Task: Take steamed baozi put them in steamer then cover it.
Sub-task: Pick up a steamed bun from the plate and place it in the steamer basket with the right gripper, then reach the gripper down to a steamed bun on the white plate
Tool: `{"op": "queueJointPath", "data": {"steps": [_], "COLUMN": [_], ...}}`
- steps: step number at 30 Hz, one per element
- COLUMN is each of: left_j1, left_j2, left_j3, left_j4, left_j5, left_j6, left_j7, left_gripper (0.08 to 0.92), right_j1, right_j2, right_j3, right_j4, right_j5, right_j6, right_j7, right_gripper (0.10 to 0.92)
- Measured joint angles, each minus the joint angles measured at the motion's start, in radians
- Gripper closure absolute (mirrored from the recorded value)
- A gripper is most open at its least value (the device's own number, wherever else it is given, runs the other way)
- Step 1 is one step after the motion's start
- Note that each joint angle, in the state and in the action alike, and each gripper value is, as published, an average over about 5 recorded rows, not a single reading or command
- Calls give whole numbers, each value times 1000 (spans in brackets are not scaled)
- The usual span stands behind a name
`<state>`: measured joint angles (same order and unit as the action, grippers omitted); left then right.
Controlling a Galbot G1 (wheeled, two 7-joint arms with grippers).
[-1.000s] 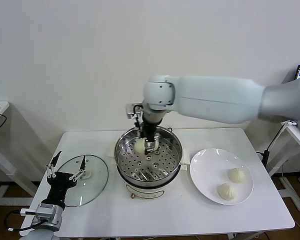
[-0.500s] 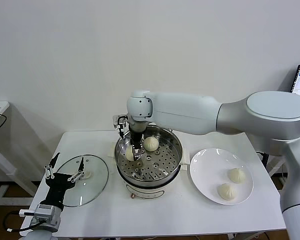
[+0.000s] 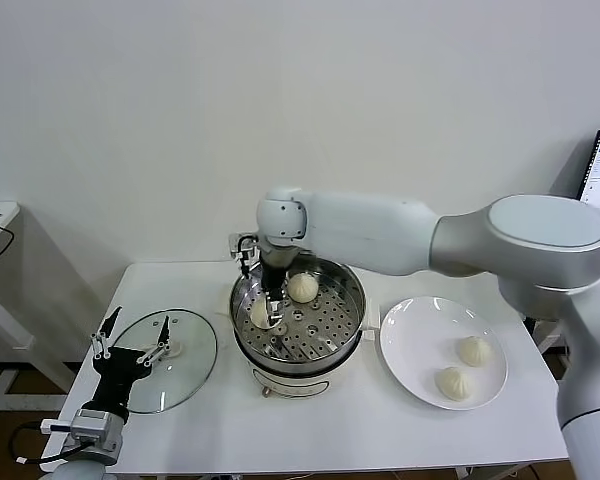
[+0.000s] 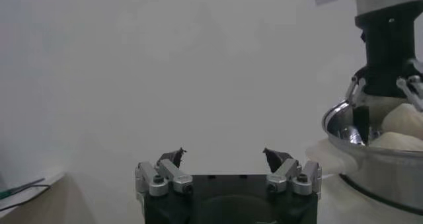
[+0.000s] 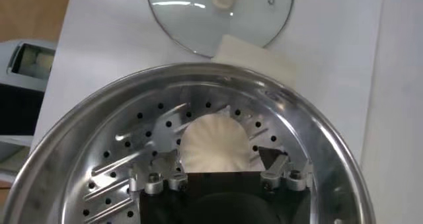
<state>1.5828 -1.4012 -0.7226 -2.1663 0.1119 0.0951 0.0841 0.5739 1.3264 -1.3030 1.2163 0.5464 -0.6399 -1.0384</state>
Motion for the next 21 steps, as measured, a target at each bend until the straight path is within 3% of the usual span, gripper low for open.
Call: {"op": "queueJointPath", "data": {"steps": [10,21], "left_j1": [9,28], "left_j2": [-2,-11], "left_j3": [11,17], "left_j4": [-16,-35], "left_j5": [6,21], "left_j6": [6,5], "left_j7": [-2,-7], "left_gripper": [177,177], "right_j1": [127,92], "right_j2": [-317,-639], "right_j3": [-24,-43], "right_j4": [210,322], "right_j5": [-21,-216], "right_j6": [62,192], "right_j7": [-83,-178], "right_gripper": [203,203]}}
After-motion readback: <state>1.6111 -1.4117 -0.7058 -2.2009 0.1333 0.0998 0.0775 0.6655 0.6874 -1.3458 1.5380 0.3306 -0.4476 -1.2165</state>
